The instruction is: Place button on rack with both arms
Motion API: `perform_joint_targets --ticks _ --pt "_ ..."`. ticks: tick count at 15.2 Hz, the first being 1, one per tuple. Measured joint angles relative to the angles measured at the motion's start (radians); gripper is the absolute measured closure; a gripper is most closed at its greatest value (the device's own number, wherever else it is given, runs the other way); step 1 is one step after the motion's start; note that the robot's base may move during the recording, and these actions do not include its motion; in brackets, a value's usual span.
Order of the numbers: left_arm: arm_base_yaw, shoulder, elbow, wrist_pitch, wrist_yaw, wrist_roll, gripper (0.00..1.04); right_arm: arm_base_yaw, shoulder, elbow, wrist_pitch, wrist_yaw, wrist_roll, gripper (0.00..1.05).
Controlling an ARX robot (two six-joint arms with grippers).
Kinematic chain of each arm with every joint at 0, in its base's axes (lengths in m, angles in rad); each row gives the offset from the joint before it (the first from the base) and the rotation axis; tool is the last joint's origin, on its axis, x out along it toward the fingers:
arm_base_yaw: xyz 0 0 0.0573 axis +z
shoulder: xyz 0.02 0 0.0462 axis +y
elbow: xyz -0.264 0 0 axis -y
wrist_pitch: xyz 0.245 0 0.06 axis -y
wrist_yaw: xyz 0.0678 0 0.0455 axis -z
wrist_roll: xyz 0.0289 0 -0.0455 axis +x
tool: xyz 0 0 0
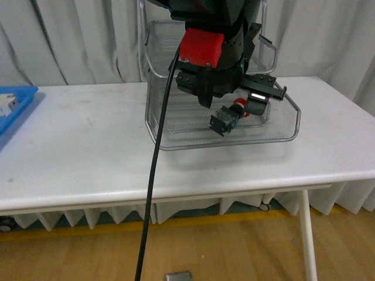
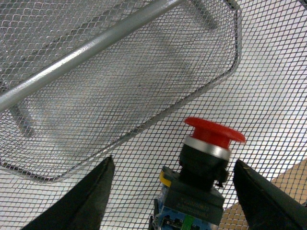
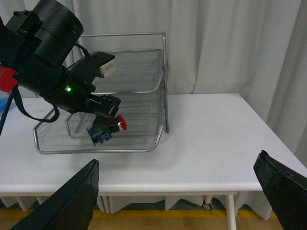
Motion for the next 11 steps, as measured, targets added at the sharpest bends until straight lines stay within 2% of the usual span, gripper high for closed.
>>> perform_joint_targets --ticks 2,4,8,11 --pt "0.001 0.0 0.008 0.008 0.001 -0.014 0.06 0.0 0.0 0.0 0.0 0.0 0.0 0.06" --pt "0.002 -0.024 -0.007 0.056 0.015 -0.048 0.07 0.0 0.0 0.0 0.0 0.0 0.0 0.06" --pt "0.024 -0.307 -0.222 0.231 0.053 -0.09 0.07 0.0 0.0 0.0 0.0 0.0 0.0 0.06" --pt "0.115 -0.483 -0.389 0.305 0.042 -0.1 0.07 0.0 0.0 0.0 0.0 0.0 0.0 0.06"
